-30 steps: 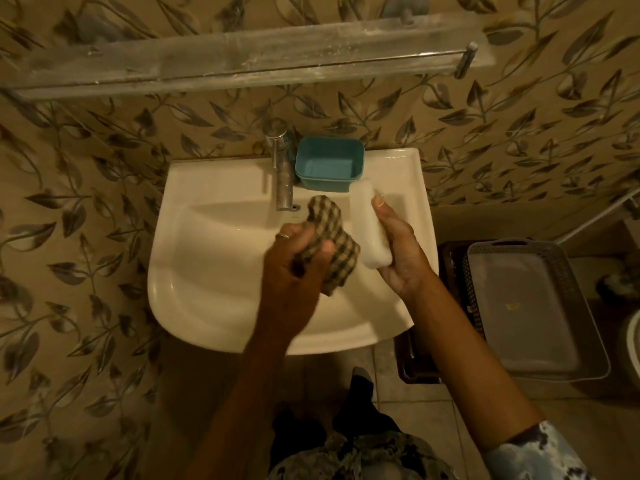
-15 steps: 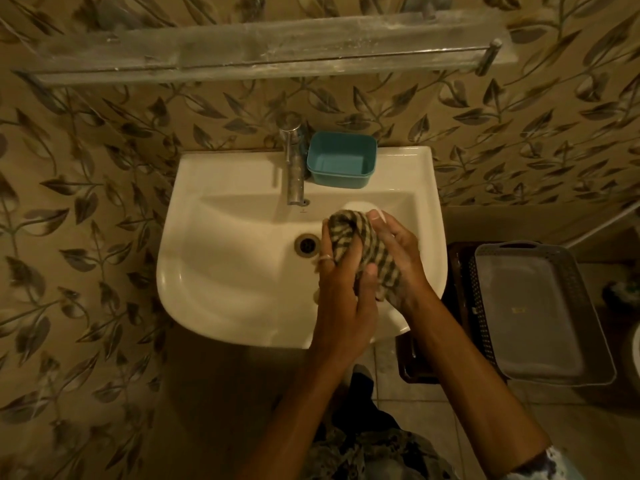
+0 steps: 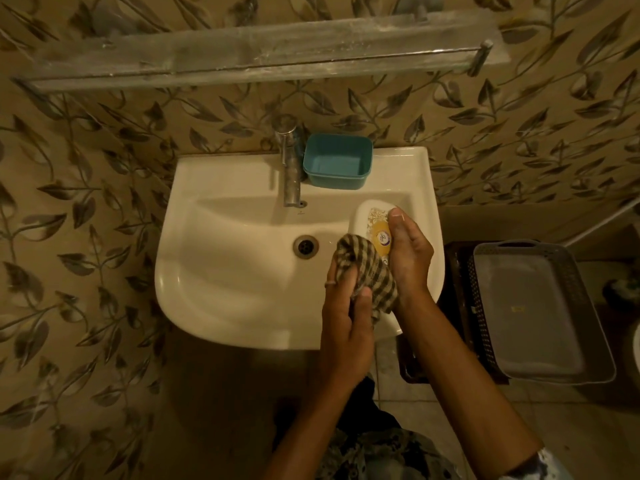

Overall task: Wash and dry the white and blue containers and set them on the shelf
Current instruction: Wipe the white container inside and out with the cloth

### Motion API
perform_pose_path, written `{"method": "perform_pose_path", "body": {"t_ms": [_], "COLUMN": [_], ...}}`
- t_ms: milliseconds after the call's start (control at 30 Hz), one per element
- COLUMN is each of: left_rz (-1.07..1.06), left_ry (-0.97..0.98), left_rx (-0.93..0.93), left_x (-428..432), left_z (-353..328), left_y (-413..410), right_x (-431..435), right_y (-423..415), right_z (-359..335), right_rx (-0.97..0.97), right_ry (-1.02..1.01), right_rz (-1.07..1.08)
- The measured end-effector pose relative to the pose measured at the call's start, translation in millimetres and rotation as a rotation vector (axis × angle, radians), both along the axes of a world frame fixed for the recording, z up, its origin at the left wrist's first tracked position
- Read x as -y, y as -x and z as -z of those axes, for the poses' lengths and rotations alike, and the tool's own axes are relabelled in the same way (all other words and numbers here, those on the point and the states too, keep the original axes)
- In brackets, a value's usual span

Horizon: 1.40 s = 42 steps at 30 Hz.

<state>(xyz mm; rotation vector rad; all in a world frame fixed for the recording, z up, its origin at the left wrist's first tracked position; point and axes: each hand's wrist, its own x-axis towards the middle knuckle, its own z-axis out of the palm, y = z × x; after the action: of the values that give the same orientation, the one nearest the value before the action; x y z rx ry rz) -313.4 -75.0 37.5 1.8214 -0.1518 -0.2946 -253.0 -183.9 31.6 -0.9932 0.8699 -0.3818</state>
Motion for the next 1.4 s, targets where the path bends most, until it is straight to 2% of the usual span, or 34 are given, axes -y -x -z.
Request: {"method": "perform_pose_path", "body": {"t_ms": [100,200,367,433,567,633,900,1033,1133,1233,1400], "left_rz": [-0.007,0.051,0.07,0.058,0.009,-0.024,-0.024,-0.083,-0.098,-0.257,-0.429], "left_ry": [-0.014,-0.016,0.104,0.127,0.178,0.239,0.257,0.422,0.597,0.788,0.924], "left_rx": [-0.009,0.0,-0.079,-0.104,-0.147,-0.156,-0.095,-0.17,-0.285,-0.373,-0.338], "left_x": [-3.4,-5.7,-13.0,-14.4,-6.9,-5.6,-13.4,-20.5,-23.2,-19.6,-16.7], "left_z": [-0.3,-10.0,-17.7,-14.3,-4.7,-1.5,-13.6,-17.7,-17.2,-16.3,-19.1], "left_y": [-2.9,-24.8,-59.7,-50.8,1.7,14.1,-31.8,-55.7,-55.9,-53.7,-57.2], "right_x": [-7.2,-12.5,-8.7,-6.6,-2.1,-1.9,-0.3,7.3,19.2,26.5,3.2], "right_y": [10.2,20.0,20.9,15.3,1.2,2.1,6.4,4.9,-0.3,-0.1,19.3], "right_z": [5.7,8.1,4.0,-0.8,-6.6,-5.3,-8.9,-13.6,-17.6,-17.8,-7.4], "right_rx": [0.004,0.099,0.1,0.112,0.05,0.031,0.133,0.109,0.119,0.123,0.145], "right_ry": [0.001,0.018,0.209,0.222,0.189,0.223,0.405,0.478,0.348,0.147,-0.233], "right_rz": [-0.058,-0.234,-0.391,-0.338,-0.065,-0.076,-0.48,-0.701,-0.77,-0.746,-0.484]}}
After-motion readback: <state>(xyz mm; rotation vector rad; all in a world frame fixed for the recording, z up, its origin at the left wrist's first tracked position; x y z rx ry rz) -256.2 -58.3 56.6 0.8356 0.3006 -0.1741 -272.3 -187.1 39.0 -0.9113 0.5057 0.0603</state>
